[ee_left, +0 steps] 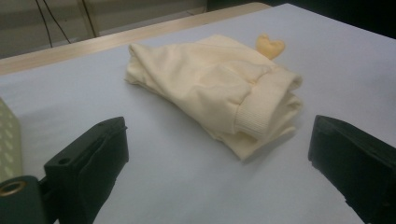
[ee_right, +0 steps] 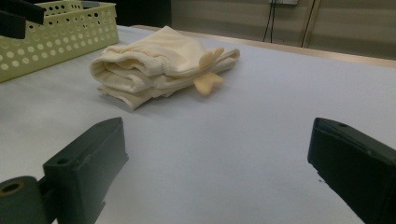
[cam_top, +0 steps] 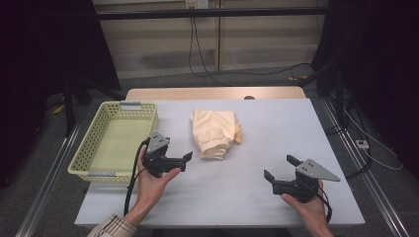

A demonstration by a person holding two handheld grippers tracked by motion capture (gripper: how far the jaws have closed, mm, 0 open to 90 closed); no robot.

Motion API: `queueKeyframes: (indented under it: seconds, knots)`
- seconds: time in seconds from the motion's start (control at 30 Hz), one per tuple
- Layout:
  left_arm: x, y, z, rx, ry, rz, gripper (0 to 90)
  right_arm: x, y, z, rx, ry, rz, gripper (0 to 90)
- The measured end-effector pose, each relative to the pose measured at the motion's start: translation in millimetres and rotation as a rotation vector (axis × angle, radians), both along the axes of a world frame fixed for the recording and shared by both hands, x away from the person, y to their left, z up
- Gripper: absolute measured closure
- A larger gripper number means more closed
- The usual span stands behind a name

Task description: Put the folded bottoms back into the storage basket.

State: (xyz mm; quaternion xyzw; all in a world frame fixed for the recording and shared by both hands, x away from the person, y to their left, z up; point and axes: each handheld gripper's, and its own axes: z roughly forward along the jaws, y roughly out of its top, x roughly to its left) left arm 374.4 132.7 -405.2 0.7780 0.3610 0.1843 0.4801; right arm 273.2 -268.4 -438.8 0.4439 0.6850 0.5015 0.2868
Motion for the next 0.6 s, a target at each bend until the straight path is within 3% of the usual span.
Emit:
queueKeyframes:
  seconds: [0.07,0.13,0.37,0.53,0.6]
  knots:
    - [1.4,-2.1,0.6,-0.007,0.007,-0.012,5.1,0.4,0.5,-0.3,0.001,0.002,-0.005,4.3]
    - [4.9,-6.5,6.3,0.019,0.001,-0.016,4.8,0.5,0.6,-0.4,-0.003,0.004,-0.002,4.4]
    - [13.0,-12.8,13.8,0.004,0.001,-0.016,4.8,0.0,1.4,-0.3,-0.003,0.003,0.002,4.4]
    - [21.7,-18.7,12.6,0.004,0.035,-0.012,4.4,0.4,1.7,-0.6,-0.004,0.008,0.005,4.4]
    - [25.5,-20.5,12.3,-0.013,0.069,-0.027,4.3,0.4,1.7,-0.6,-0.003,0.008,0.006,4.4]
